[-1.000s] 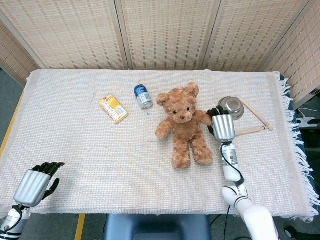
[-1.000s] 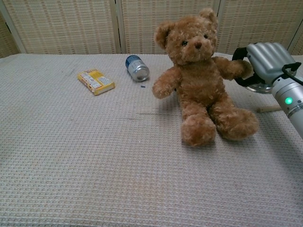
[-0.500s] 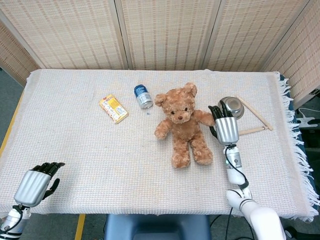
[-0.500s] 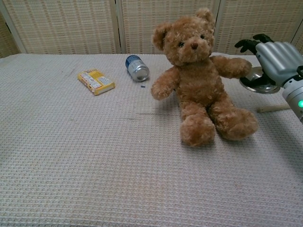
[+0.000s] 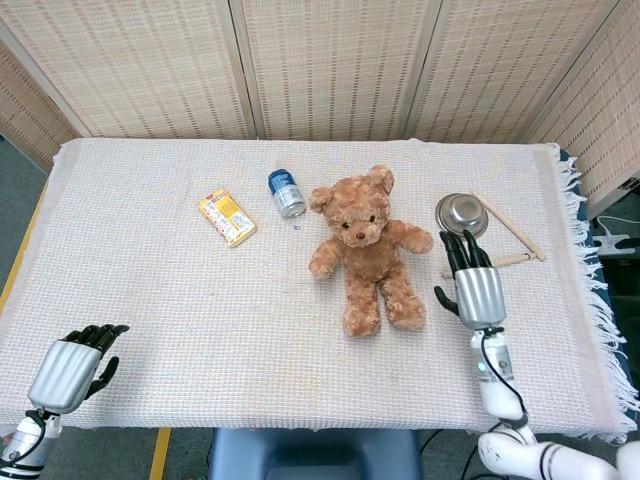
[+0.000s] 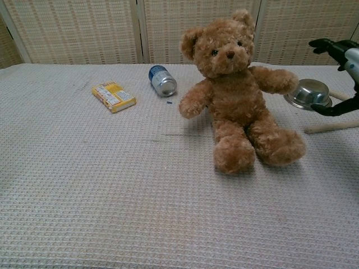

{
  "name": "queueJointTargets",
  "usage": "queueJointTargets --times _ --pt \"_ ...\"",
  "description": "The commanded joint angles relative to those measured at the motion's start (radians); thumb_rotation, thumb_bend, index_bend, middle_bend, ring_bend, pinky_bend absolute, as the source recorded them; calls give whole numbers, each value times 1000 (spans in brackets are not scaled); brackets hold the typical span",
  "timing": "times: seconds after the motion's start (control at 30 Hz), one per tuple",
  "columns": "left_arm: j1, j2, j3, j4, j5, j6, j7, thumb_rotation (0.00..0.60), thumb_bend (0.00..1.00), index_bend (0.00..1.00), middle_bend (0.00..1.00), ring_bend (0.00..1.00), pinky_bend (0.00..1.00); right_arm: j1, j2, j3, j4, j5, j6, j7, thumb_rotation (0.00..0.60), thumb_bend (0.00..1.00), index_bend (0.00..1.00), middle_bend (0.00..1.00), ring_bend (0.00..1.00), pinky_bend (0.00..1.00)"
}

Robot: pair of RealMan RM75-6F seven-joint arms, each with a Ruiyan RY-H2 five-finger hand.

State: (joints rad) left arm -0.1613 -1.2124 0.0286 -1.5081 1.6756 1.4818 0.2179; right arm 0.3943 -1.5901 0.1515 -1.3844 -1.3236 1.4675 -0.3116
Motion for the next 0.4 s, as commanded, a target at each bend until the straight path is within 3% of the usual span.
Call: queueJointTargets --times 0.03,0.4 --pt "0 0 -1 -1 -2 -2 4 600 439 267 347 356 556 -200 210 -106 -245 20 144 -197 600 124 1 81 0 234" --pt "-1 -3 -5 -8 -5 -2 17 600 440 268 347 357 556 -272 201 -147 -162 -37 153 -121 600 124 0 80 0 235"
